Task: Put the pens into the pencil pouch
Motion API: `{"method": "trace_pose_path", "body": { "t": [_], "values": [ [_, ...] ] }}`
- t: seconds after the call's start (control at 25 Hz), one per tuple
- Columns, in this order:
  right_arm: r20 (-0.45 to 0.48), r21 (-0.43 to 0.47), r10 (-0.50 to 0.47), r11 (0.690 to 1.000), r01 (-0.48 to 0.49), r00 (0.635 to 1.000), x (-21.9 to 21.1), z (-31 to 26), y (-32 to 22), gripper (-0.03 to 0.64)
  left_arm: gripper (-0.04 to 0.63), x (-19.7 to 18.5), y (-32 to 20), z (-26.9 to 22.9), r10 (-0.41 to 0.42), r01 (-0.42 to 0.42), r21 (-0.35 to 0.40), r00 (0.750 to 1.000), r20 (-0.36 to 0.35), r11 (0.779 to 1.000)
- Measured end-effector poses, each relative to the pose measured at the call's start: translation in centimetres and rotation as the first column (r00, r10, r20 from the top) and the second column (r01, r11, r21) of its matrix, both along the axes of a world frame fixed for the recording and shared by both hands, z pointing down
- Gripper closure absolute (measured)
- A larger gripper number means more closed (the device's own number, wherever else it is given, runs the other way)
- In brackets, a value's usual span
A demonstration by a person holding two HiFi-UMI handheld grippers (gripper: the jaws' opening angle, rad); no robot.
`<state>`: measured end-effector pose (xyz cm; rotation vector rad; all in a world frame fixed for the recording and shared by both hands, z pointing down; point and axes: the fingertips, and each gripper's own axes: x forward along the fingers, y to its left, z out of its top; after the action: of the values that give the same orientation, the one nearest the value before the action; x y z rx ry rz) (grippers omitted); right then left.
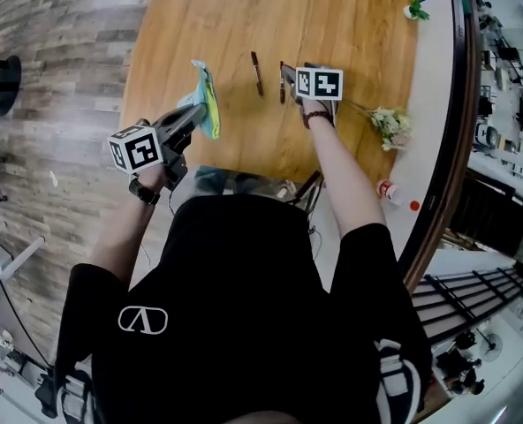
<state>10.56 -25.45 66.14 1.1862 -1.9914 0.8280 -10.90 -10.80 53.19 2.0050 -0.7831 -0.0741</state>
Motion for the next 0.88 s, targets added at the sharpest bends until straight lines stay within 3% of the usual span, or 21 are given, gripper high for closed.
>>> {"method": "trace_pose_path", "body": {
  "t": [0.2,0.44,0.56,0.76,0.88],
  "values": [
    [-0.046,-0.171,-0.023,0.985,0.014,0.999,0.1,6.8,0.2,0.388,0.586,-0.8,0.5,1.4,-0.028,0.028,-0.022,1.0,-0.002,0.999],
    [-0.096,-0.275,-0.023,0.961,-0.004,0.995,0.2,11.4,0.0,0.434,0.586,-0.5,1.4,2.9,-0.032,0.031,-0.054,0.999,-0.01,0.998],
    [-0.123,-0.309,-0.028,0.951,-0.011,0.992,0.3,12.6,0.1,0.458,0.586,-0.4,1.6,3.1,-0.037,0.036,-0.062,0.999,-0.015,0.997],
    [-0.164,-0.308,-0.026,0.951,-0.026,0.986,1.1,13.2,0.1,0.562,0.586,-0.3,1.6,3.1,-0.037,0.036,-0.064,0.999,-0.015,0.997],
    [-0.149,-0.303,-0.017,0.952,-0.03,0.989,1.1,13.2,-0.1,0.572,0.586,-0.2,1.3,3.0,-0.039,0.038,-0.062,0.999,-0.018,0.997]
  ]
}}
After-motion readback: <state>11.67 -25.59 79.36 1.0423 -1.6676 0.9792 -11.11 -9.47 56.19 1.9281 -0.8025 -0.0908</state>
